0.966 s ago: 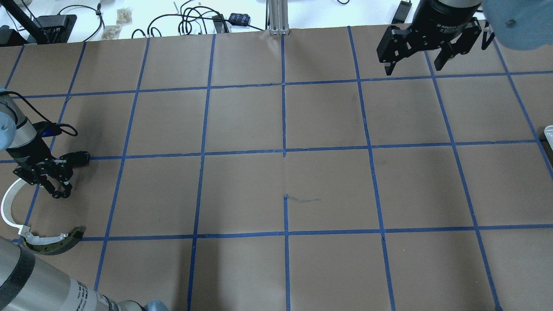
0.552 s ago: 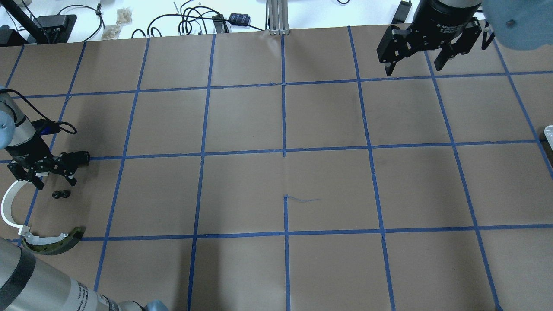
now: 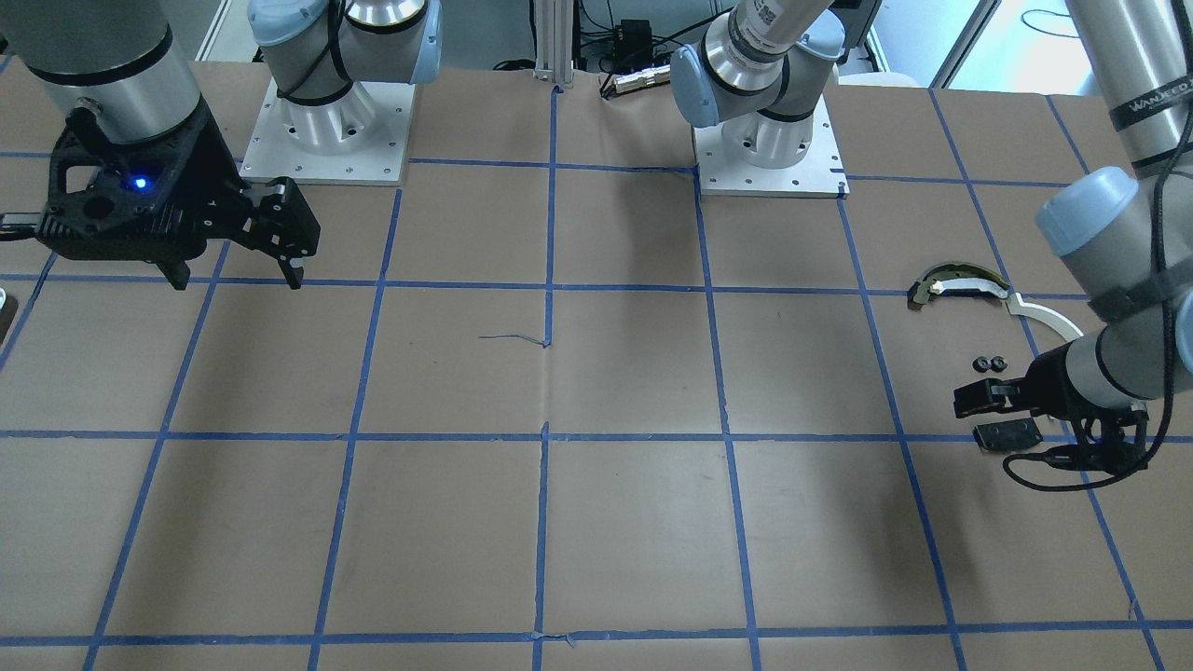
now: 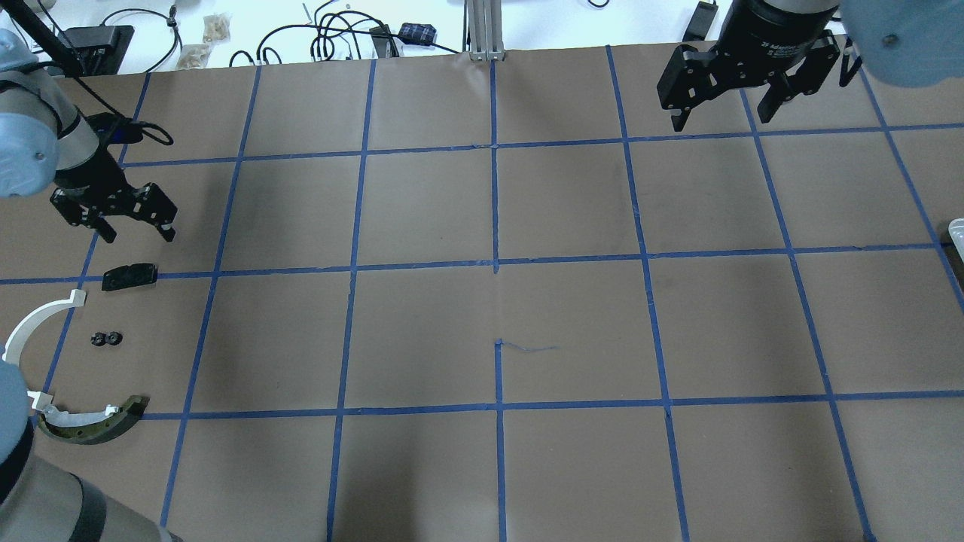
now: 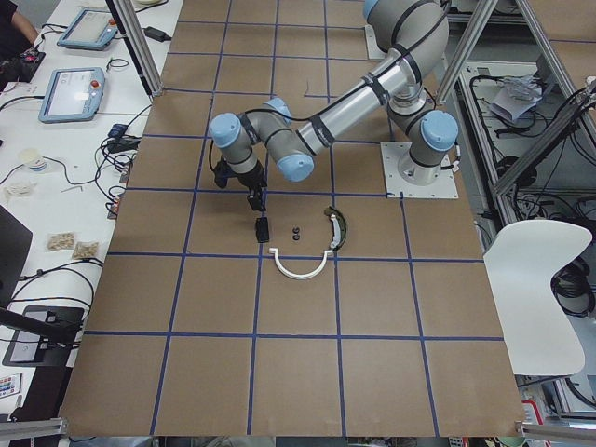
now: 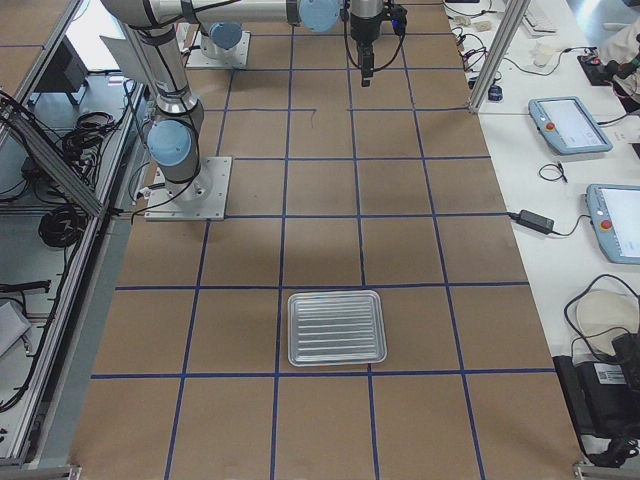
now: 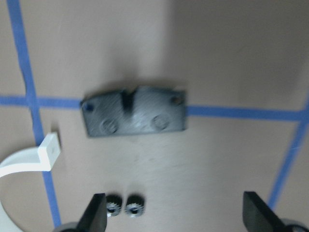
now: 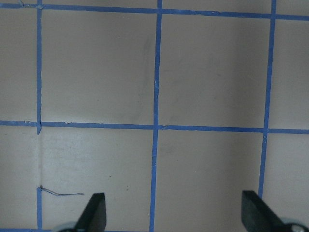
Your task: Place bearing gear from tray to pile
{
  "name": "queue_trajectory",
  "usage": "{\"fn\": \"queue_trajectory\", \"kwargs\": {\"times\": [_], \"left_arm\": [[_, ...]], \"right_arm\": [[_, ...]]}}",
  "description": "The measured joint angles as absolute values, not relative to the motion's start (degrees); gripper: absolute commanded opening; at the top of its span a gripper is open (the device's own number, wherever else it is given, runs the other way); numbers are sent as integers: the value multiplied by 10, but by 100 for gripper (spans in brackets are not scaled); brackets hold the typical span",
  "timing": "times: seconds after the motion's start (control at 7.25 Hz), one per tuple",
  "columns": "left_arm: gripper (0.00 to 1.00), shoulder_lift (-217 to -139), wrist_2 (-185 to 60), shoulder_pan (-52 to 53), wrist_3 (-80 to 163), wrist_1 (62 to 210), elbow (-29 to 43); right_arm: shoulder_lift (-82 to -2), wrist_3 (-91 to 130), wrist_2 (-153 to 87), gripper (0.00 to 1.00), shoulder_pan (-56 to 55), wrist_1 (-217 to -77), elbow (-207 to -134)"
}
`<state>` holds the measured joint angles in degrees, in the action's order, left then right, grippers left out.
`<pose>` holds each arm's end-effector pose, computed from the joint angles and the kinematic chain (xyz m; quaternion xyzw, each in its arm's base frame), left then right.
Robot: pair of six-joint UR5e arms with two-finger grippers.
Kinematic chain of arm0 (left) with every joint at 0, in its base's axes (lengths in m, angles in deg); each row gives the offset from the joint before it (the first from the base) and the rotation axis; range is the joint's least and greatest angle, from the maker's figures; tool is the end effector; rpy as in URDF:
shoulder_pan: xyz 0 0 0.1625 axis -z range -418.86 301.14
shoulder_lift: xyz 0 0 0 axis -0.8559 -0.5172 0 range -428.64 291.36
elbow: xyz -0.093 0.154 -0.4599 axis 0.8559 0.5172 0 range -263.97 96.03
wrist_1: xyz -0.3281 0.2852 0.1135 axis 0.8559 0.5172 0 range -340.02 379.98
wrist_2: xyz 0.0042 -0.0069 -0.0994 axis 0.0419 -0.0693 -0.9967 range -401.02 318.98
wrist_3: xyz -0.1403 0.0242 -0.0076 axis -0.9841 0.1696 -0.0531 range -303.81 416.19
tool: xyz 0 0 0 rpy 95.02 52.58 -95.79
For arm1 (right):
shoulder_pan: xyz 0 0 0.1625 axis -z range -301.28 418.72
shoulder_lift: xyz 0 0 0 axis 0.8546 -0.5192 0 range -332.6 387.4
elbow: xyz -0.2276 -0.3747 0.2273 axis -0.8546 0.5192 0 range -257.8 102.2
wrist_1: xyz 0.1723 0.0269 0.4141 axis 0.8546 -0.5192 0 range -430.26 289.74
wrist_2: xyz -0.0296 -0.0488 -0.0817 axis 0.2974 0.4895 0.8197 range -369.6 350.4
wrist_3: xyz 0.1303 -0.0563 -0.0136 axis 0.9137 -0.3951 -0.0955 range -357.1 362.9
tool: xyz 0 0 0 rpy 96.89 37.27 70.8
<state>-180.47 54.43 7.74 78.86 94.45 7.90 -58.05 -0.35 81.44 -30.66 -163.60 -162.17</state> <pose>0.1504 -0.6487 0.2937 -0.0030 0.9963 0.0841 0.0157 0.1245 -0.5799 0.5283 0.0226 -0.9990 0.0382 0.0104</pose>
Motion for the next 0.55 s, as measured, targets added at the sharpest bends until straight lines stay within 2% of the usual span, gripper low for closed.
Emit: {"fn": "queue_trajectory", "kwargs": {"times": [0.55], "left_arm": [[100,-1698,500,215,652,1079,21]], "right_arm": [[-580,-3,815,100,-307,-1636,-1622]]}}
